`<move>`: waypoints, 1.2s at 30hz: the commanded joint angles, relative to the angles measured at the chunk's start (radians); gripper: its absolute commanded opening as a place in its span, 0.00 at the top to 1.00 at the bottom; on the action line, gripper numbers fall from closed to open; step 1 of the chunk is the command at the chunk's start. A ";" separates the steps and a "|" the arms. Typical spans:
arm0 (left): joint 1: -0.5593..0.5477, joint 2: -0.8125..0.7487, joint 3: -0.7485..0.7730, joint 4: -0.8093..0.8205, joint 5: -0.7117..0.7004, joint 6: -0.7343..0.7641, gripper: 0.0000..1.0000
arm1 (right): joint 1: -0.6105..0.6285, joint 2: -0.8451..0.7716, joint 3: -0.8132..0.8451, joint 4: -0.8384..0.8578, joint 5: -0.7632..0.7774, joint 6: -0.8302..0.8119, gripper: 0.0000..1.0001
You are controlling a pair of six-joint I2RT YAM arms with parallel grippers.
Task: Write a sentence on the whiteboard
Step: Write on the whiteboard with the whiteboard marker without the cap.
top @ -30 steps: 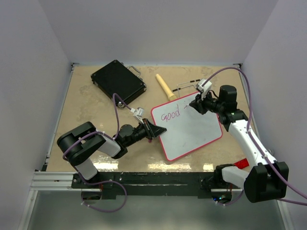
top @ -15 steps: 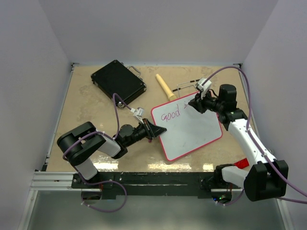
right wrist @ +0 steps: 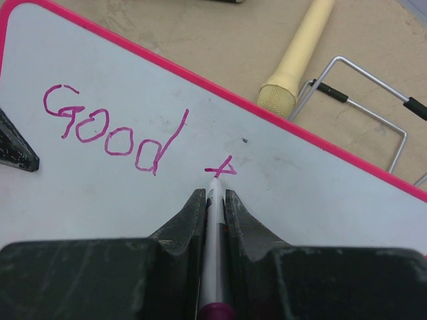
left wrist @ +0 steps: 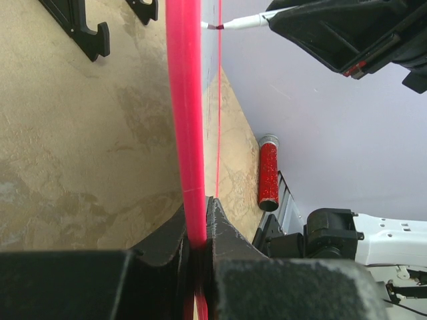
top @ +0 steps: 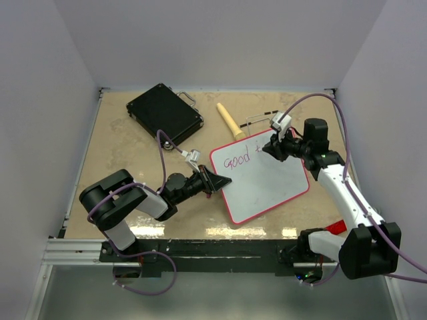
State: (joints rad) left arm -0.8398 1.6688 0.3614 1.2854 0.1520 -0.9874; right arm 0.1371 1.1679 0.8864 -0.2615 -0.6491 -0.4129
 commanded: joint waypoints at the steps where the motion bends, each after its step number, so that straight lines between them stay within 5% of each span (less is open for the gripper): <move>1: -0.008 -0.015 0.016 0.178 0.041 0.092 1.00 | 0.002 -0.014 0.016 -0.084 -0.009 -0.052 1.00; 23: -0.008 -0.021 0.014 0.164 0.044 0.098 1.00 | -0.001 -0.031 0.071 -0.025 0.077 -0.003 1.00; 36: -0.007 -0.030 0.014 0.155 0.047 0.104 1.00 | -0.010 -0.077 0.076 0.037 -0.009 0.037 1.00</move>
State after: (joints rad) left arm -0.8394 1.6688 0.3618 1.2926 0.1585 -0.9722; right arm 0.1364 1.1122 0.9474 -0.2947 -0.6132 -0.4046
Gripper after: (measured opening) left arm 0.090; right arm 0.141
